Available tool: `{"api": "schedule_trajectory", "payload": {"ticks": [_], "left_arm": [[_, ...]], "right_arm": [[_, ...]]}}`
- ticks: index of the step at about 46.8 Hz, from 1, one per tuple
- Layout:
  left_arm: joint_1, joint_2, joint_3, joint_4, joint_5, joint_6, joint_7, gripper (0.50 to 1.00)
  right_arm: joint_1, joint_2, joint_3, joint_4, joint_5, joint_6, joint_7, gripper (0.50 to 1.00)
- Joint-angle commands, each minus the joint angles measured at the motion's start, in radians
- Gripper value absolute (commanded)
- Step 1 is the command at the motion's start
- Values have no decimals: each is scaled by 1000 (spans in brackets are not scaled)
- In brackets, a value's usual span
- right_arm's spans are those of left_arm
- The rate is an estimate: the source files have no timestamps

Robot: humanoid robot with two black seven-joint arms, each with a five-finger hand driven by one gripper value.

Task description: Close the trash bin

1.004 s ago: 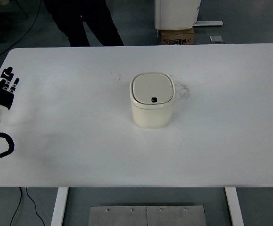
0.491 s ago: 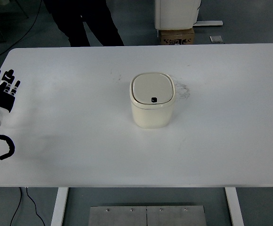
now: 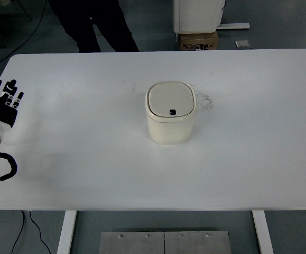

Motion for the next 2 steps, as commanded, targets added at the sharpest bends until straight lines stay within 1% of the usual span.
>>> {"api": "schedule_trajectory", "payload": {"ticks": [1,2], "left_arm": [[0,0,0,-1,-1,-1,0,1000],[0,-1,0,-1,-1,0,0,1000]], "right_arm": [[0,0,0,0,0,-2,0,991],[0,0,0,0,0,0,0,991]]}}
